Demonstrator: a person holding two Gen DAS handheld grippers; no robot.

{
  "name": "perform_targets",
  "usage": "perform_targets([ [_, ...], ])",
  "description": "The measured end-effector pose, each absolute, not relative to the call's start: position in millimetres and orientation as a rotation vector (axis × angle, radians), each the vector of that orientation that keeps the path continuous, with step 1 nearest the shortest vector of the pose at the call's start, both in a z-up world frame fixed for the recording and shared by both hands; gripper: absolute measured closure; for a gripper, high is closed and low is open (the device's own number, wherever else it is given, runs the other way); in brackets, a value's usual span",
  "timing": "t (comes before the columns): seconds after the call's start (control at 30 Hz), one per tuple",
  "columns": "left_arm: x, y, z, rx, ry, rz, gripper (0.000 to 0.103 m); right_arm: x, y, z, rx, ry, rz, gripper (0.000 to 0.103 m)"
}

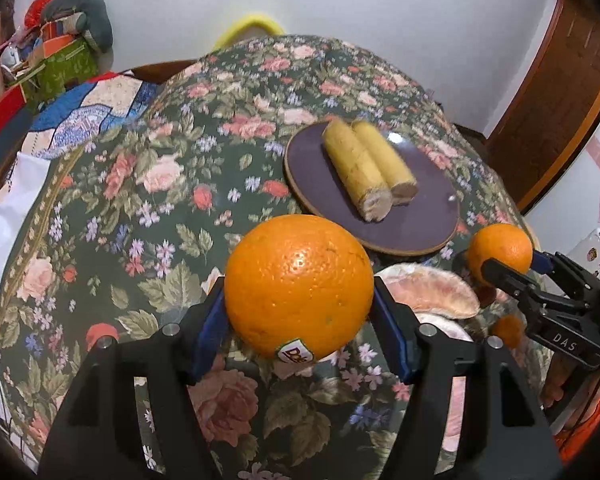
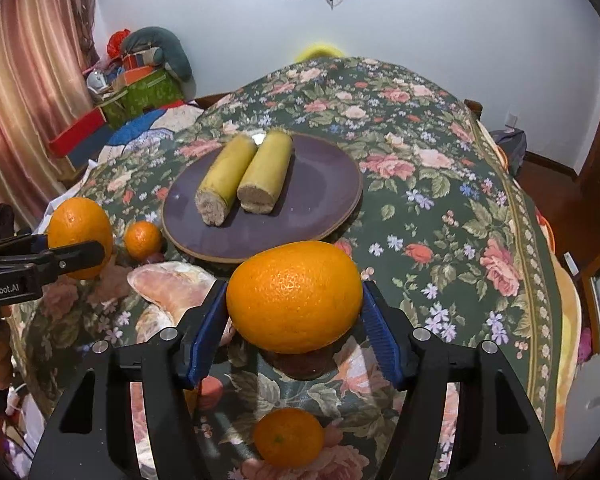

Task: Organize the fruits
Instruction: 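Grasp the large stickered orange with the left gripper while the right grasps another orange, then carry both oranges over the plate and lower them beside the cylinders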

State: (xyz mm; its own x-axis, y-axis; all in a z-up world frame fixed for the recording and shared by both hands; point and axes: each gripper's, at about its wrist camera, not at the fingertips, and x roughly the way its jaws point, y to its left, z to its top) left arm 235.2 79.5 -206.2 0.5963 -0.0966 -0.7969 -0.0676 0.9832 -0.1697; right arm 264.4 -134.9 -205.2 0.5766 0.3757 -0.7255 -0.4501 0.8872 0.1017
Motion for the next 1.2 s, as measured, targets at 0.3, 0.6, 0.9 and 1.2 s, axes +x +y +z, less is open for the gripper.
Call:
perform_targets([
  [0.3, 242, 73, -174, -0.180, 0.863, -0.039, 0.036, 268, -144, -178, -0.072, 0.752, 0.470, 0.041],
  [0.6, 262, 65, -152, -0.162, 0.802, -0.069, 0.036, 280, -147, -158, -0.065, 0.692, 0.463, 0.041],
  [0.9, 297, 66, -159, -0.161, 0.807, -0.075, 0.036, 309, -140, -160, -0.055, 0.679, 0.463, 0.041],
  [1.2, 336, 68, -189, -0.142, 0.868, -0.061, 0.036, 342, -125, -173, -0.084, 0.708, 0.468, 0.041],
])
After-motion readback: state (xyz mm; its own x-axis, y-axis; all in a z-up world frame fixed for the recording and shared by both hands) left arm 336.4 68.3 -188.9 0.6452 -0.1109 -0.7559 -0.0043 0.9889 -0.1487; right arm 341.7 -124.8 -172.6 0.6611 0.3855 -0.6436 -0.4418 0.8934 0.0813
